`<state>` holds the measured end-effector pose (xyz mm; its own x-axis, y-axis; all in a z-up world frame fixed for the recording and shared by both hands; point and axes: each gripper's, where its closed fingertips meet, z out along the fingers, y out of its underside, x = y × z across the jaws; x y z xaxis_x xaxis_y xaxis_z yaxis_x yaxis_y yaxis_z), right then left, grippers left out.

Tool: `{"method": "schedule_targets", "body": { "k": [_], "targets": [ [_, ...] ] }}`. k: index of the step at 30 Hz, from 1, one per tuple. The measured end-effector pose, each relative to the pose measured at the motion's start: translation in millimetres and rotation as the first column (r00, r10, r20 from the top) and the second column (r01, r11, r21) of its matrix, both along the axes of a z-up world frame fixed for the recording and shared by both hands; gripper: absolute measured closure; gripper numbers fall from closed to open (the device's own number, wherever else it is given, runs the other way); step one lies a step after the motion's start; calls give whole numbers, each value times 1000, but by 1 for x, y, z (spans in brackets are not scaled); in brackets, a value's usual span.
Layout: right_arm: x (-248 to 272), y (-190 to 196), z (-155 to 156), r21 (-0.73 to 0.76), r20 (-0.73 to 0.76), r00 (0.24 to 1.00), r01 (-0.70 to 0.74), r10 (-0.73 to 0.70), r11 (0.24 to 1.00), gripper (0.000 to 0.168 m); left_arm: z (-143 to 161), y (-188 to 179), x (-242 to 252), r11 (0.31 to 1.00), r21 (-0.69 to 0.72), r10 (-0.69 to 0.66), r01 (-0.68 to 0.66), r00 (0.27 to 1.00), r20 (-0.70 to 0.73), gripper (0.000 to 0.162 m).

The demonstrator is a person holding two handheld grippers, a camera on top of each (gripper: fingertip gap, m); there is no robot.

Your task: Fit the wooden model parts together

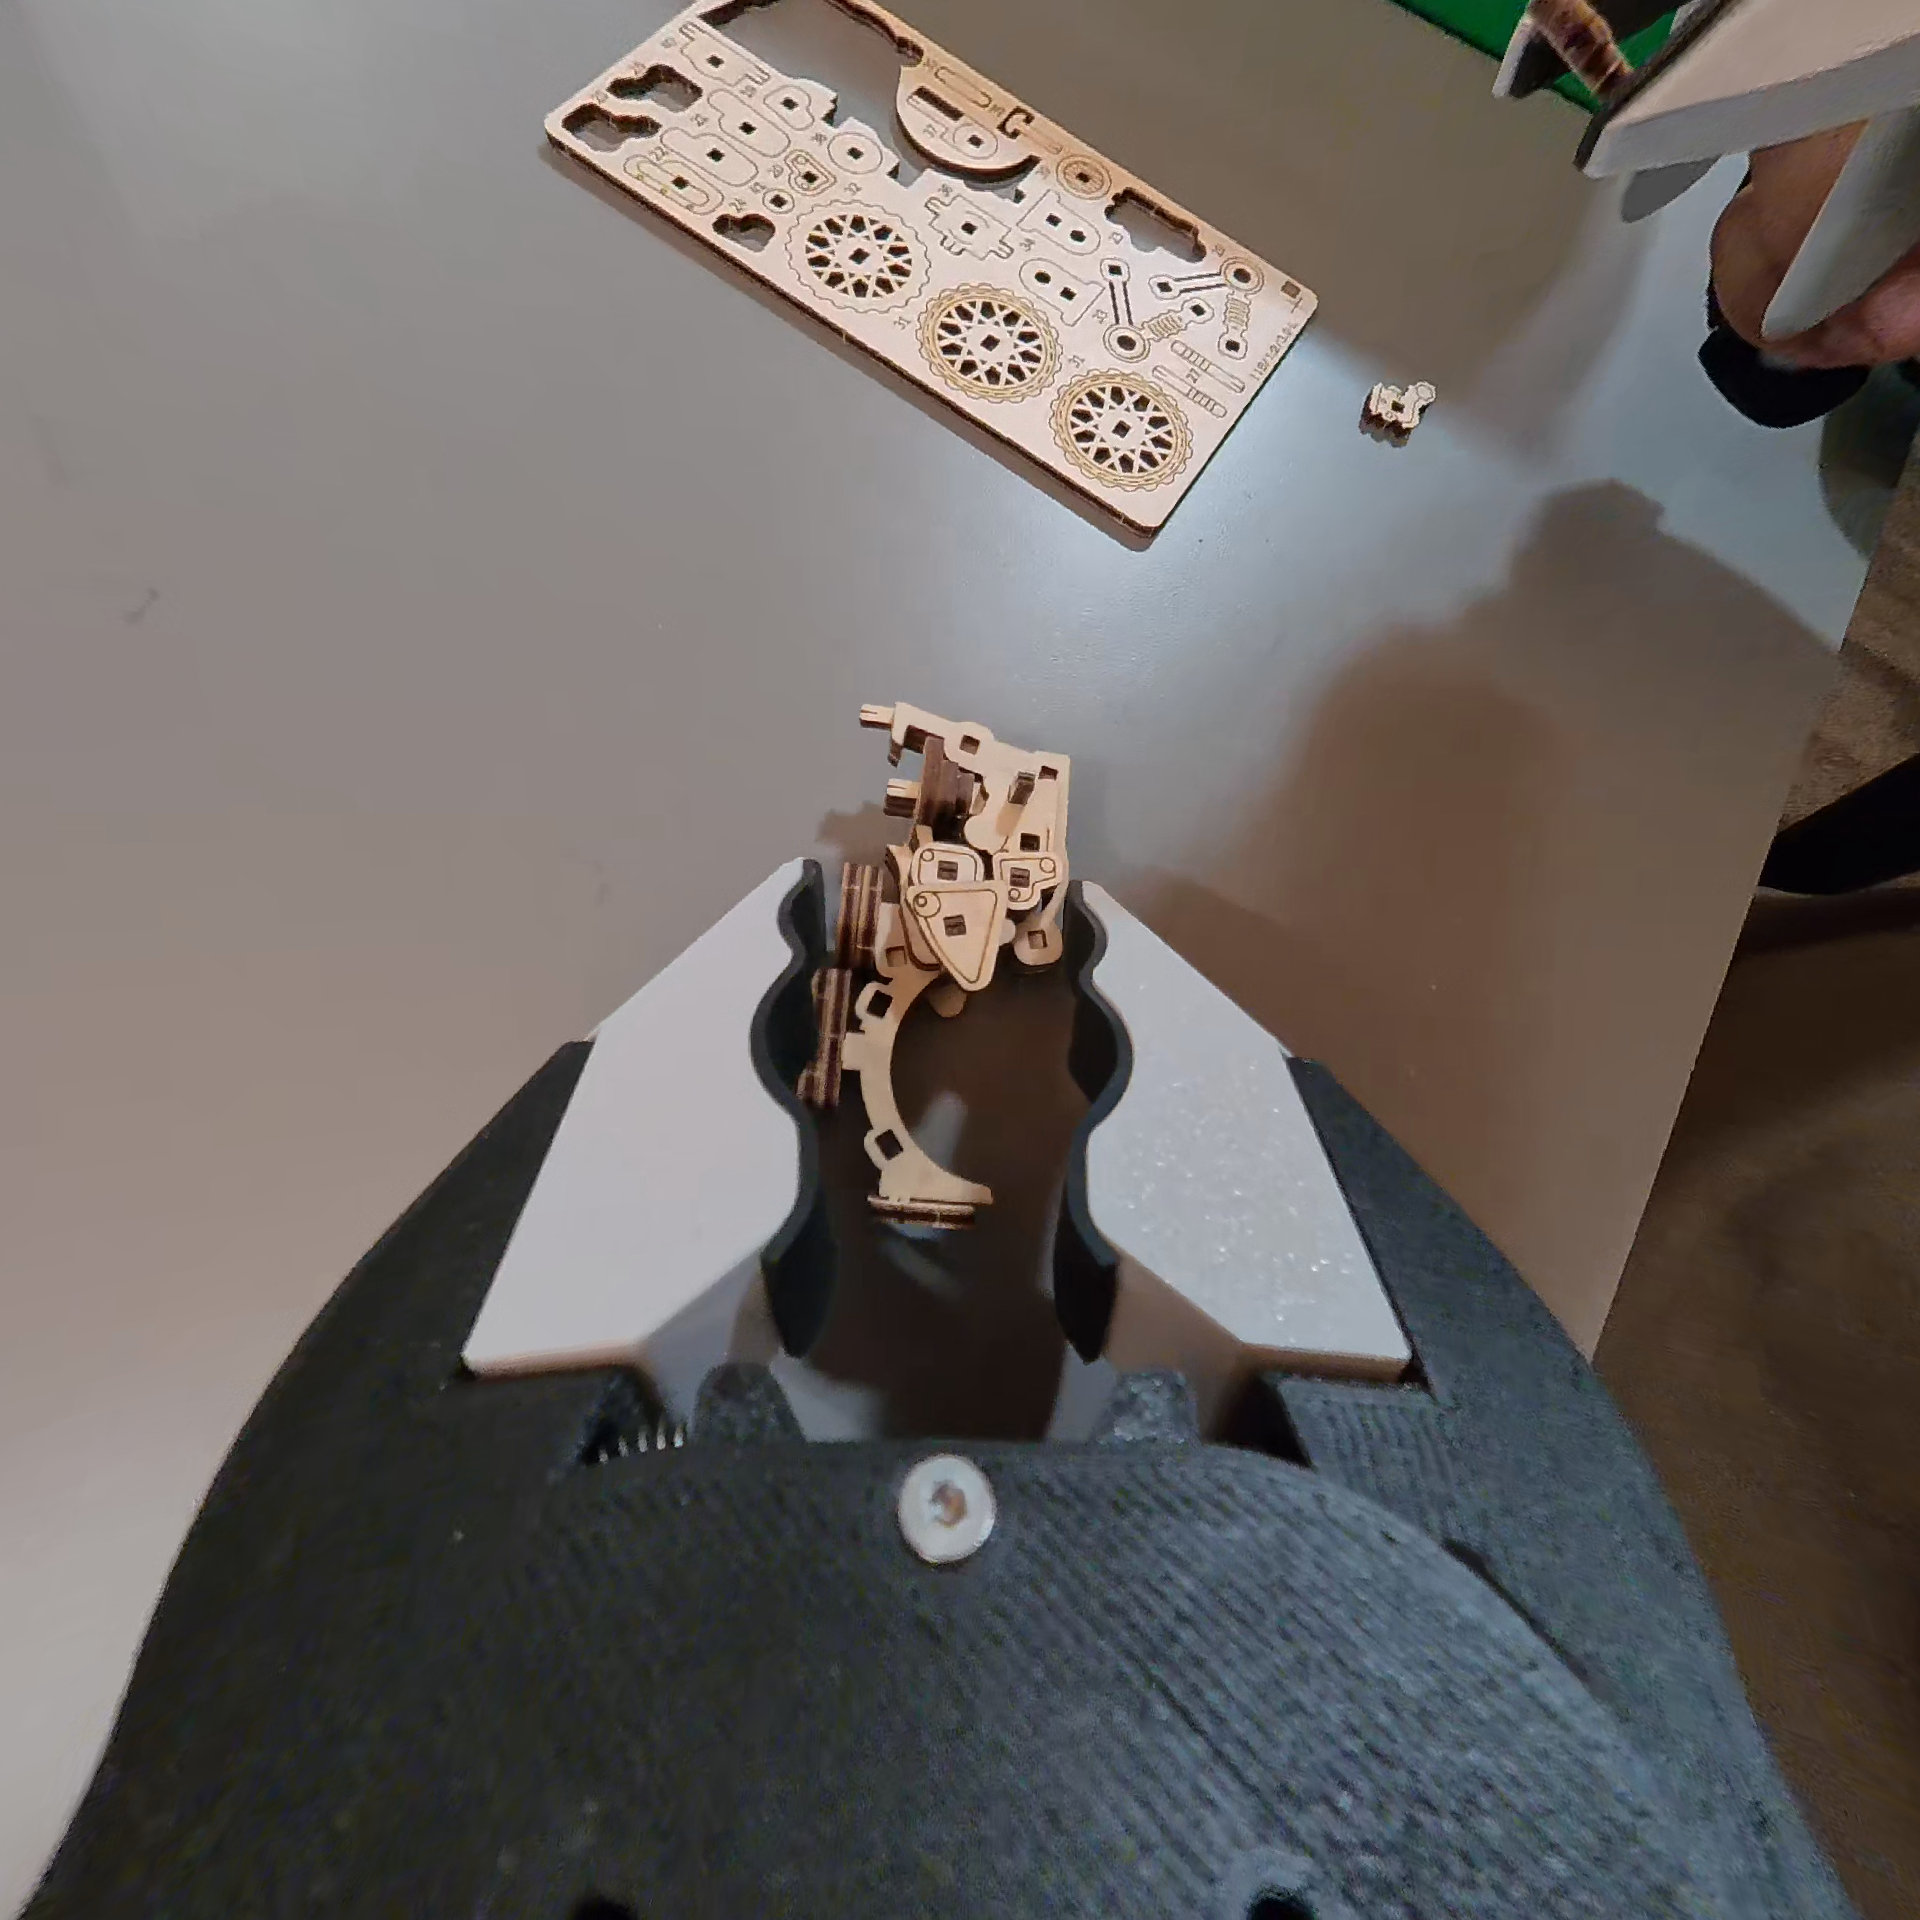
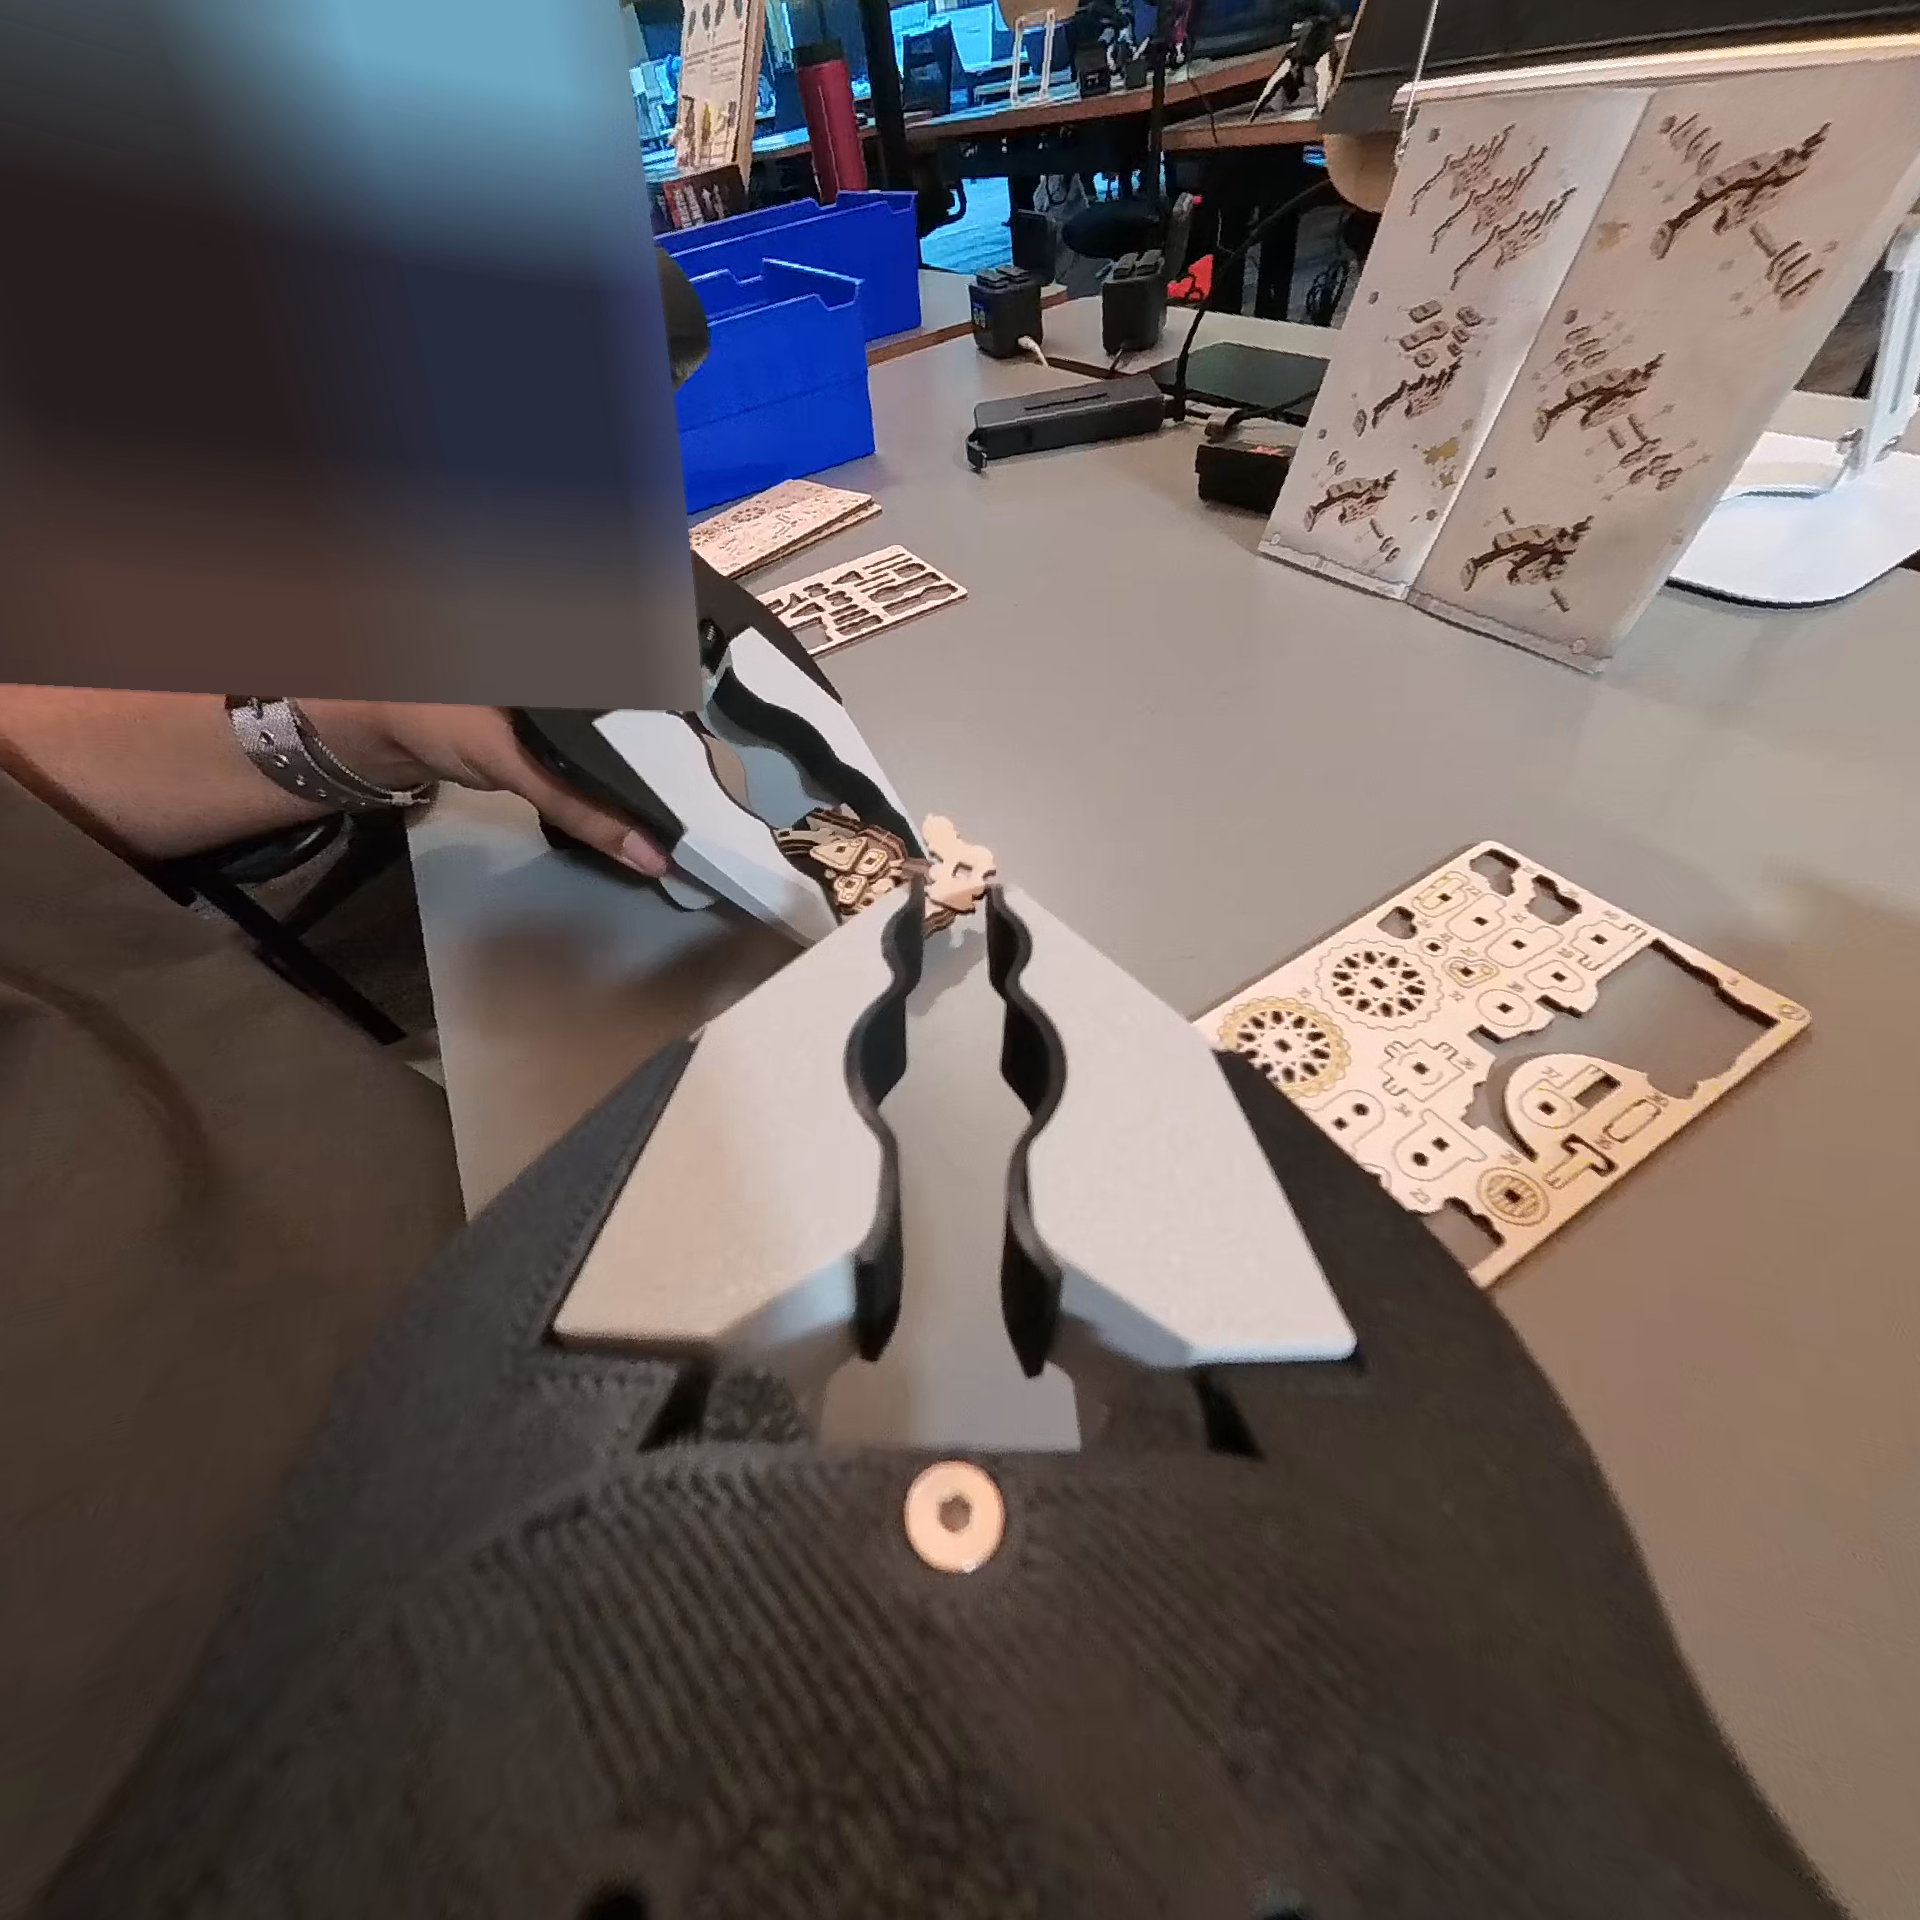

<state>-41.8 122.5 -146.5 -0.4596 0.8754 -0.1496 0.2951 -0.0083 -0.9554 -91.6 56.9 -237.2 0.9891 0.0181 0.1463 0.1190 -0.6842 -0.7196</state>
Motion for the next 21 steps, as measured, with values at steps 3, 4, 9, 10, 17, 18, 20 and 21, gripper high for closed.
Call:
{"method": "schedule_targets", "body": {
  "k": [3,4,9,10,17,18,20,21],
  "targets": [
    [0,-2,0,6,1,1000,-5,5,1000,158,0,0,0,1000,-3,-3,3,1000,-11,118],
    [1,-2,0,7,0,1000,-6,6,1000,158,0,0,1,1000,-3,-4,4,1000,-14,118],
    [1,-3,0,5,0,1000,-8,8,1000,158,-1,0,1,1000,-4,-7,7,1000,-20,118],
    [1,-3,0,5,0,1000,-9,9,1000,158,-1,0,1,1000,-4,-8,8,1000,-21,118],
    [1,-5,-1,11,3,1000,-15,15,1000,158,-1,0,4,1000,-5,-29,29,999,-43,118],
    [1,-5,-1,12,4,1000,-15,15,1000,158,-1,0,6,999,-5,-40,39,998,-44,118],
    [1,-6,-2,15,8,1000,-17,17,1000,158,-1,0,9,998,-5,-59,59,997,-52,118],
    [1,-6,-2,17,10,1000,-18,18,1000,158,0,0,11,998,-4,-69,69,996,-56,119]
  ]
}}
